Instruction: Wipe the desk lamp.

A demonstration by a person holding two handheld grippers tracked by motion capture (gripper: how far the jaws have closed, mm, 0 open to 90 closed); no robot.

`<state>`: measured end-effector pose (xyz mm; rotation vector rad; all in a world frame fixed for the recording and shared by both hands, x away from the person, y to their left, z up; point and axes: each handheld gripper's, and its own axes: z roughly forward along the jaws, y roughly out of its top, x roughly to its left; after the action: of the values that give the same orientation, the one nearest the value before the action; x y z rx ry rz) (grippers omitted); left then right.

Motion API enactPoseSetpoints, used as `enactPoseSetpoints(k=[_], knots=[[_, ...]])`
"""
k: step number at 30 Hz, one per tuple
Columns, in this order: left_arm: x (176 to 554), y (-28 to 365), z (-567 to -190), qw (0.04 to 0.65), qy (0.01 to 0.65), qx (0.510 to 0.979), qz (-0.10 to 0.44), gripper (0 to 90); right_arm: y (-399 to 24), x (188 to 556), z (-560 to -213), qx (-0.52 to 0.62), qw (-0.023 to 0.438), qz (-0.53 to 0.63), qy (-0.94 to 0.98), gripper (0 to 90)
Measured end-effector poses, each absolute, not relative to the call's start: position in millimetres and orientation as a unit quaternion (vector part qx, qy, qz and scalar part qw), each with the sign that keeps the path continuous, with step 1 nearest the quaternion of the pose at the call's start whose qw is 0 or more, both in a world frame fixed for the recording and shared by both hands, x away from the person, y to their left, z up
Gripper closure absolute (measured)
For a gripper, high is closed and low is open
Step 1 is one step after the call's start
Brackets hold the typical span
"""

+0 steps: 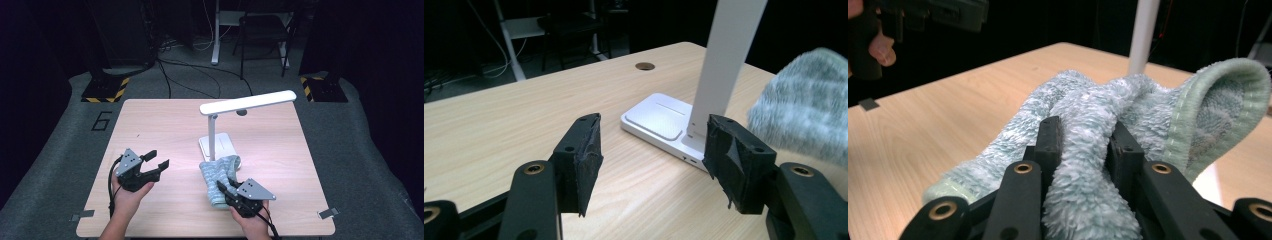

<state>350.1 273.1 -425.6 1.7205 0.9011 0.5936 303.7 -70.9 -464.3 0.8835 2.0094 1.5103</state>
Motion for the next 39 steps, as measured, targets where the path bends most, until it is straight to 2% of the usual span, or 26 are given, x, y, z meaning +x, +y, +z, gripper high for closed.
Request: enactPoseSetpoints(k=[10,17,22,35,39], knots=[[346.5,278.6,-430.5,0.524,0.385,0.715,0.258,39.9,-38.1,317.9,-475.2,0.301,0.218,0.541,0.755,71.4],[344.9,280.8,-431.1,0.525,0.381,0.715,0.263,39.9,-18.7,330.7,-488.4,0.304,0.189,0.53,0.769,71.3],[343.6,282.2,-430.4,0.527,0.38,0.713,0.263,39.9,-9.4,336.4,-500.1,0.307,0.191,0.512,0.779,70.9],[345.4,277.4,-435.9,0.523,0.38,0.718,0.258,39.8,-7.4,341.6,-506.0,0.32,0.188,0.496,0.785,51.3],[344.8,277.3,-437.0,0.524,0.383,0.717,0.255,39.1,-12.0,340.1,-500.8,0.32,0.192,0.506,0.778,48.4]])
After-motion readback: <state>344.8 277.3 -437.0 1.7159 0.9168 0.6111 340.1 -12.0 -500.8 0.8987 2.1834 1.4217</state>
